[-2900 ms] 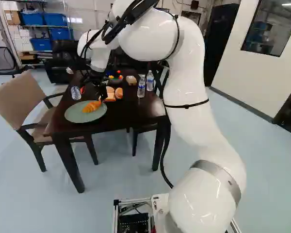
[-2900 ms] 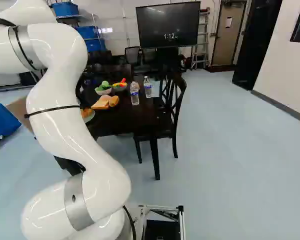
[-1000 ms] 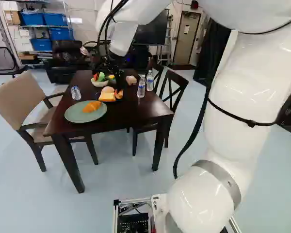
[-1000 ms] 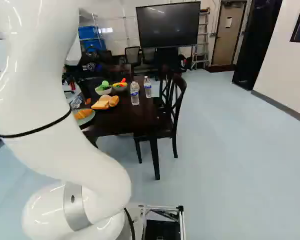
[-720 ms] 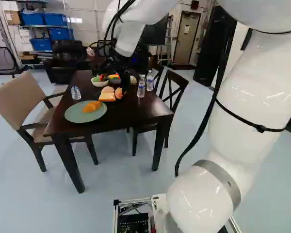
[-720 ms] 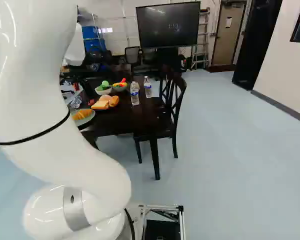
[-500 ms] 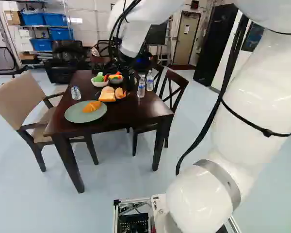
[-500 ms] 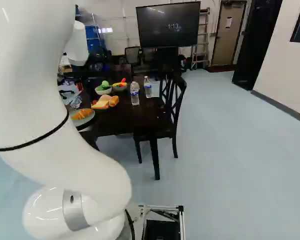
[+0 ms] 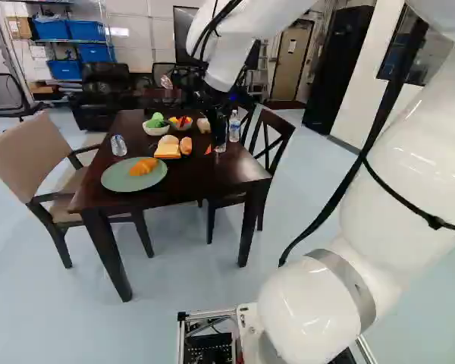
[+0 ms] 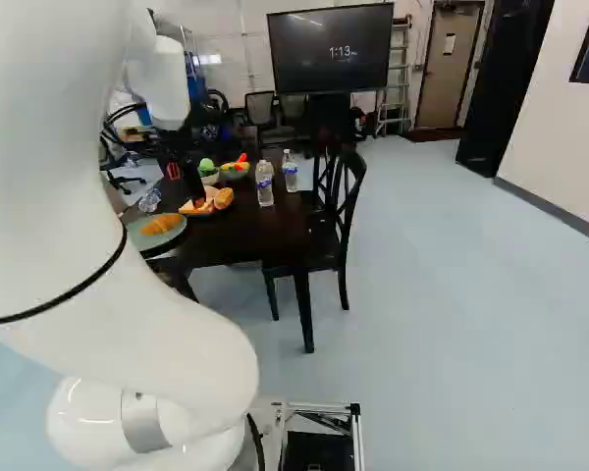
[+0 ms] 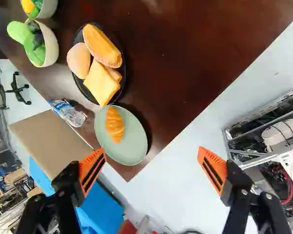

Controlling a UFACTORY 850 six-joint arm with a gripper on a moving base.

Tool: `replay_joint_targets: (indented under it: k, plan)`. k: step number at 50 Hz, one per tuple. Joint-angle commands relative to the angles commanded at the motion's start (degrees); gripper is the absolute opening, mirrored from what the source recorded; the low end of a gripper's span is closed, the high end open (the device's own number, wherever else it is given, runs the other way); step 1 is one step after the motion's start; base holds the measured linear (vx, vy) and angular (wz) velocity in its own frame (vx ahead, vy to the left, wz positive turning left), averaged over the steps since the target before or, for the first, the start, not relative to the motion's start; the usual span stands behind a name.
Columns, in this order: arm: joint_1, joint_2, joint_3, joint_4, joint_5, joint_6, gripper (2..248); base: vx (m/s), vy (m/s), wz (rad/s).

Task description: Move the croissant to the empty plate

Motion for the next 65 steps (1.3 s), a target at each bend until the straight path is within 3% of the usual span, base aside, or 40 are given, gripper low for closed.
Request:
replay_joint_targets:
  k: [39, 65]
  plan:
    - [-8.75, 4.9, 4.7, 0.0, 0.0, 0.0, 247, 0.0, 0.0, 0.0]
    - [-8.96, 5.09, 5.61, -0.34, 1.66, -0.87, 247, 0.0, 0.0, 0.0]
